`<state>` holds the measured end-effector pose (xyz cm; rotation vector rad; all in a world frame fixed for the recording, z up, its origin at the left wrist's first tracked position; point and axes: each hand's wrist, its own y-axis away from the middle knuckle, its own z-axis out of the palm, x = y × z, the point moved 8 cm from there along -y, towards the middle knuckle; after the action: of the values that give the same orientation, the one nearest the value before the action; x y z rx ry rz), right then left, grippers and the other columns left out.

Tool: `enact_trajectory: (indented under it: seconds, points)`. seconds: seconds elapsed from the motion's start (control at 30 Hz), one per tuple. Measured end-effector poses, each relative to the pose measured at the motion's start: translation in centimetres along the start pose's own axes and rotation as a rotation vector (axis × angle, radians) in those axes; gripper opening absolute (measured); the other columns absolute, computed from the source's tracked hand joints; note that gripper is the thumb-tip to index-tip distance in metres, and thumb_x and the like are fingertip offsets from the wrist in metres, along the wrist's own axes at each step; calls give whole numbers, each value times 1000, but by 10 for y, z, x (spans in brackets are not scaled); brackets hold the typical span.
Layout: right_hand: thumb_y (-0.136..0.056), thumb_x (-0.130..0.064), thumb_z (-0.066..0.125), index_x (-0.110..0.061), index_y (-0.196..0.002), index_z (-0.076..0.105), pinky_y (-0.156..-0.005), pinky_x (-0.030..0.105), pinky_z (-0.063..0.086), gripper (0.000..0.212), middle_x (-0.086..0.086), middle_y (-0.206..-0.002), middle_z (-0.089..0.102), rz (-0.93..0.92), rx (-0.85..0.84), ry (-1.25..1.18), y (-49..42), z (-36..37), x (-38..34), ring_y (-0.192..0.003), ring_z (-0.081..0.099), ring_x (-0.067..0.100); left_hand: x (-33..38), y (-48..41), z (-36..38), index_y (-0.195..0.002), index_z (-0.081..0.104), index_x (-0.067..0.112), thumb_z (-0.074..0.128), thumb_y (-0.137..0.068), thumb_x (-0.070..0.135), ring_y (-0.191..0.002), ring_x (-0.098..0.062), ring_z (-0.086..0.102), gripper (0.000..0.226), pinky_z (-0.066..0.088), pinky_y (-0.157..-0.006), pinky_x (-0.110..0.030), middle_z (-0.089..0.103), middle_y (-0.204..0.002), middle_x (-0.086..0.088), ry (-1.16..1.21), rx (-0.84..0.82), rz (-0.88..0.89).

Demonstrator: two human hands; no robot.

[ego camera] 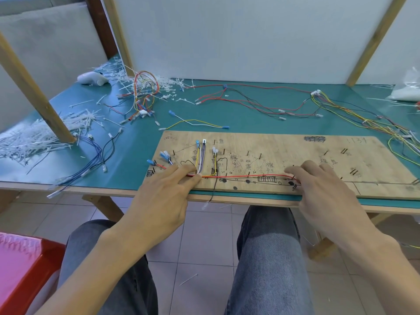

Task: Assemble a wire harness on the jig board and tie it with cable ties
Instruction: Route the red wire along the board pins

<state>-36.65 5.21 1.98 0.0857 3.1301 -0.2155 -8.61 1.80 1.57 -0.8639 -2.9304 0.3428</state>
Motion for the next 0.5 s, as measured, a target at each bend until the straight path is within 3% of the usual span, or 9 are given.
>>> enact_trajectory:
  seconds: [0.1,0.27,0.4,0.5]
  points:
    - [-80,-9,46,-36,-140,54,-77,36,49,67,-6,-114,47,-31,-35,50,0,0,-3,-103,42,21,-1,0,3,-148,57,23,62,-90,14,-127,-20,55,59,55,-97,-44,59,-145,7,22,-23,-17]
    - [-81,-8,57,-25,-136,67,-83,43,52,59,-2,-122,56,18,-4,46,9,1,-6,-107,47,26,-4,2,5,-152,52,27,59,-93,18,-131,-17,51,60,51,-105,-41,56,-149,10,59,-28,-26]
    - [-76,-6,66,-19,-133,70,-80,46,50,59,1,-117,61,46,59,51,20,2,-4,-107,52,30,-4,4,10,-159,38,33,49,-99,25,-141,-12,39,62,44,-112,-38,43,-158,17,70,-48,-40]
    - [-82,-3,64,-21,-139,66,-87,47,49,60,0,-120,64,74,89,-22,22,2,-3,-110,51,30,-6,5,7,-155,46,30,55,-95,21,-139,-15,43,61,47,-109,-42,48,-154,13,104,-44,-41]
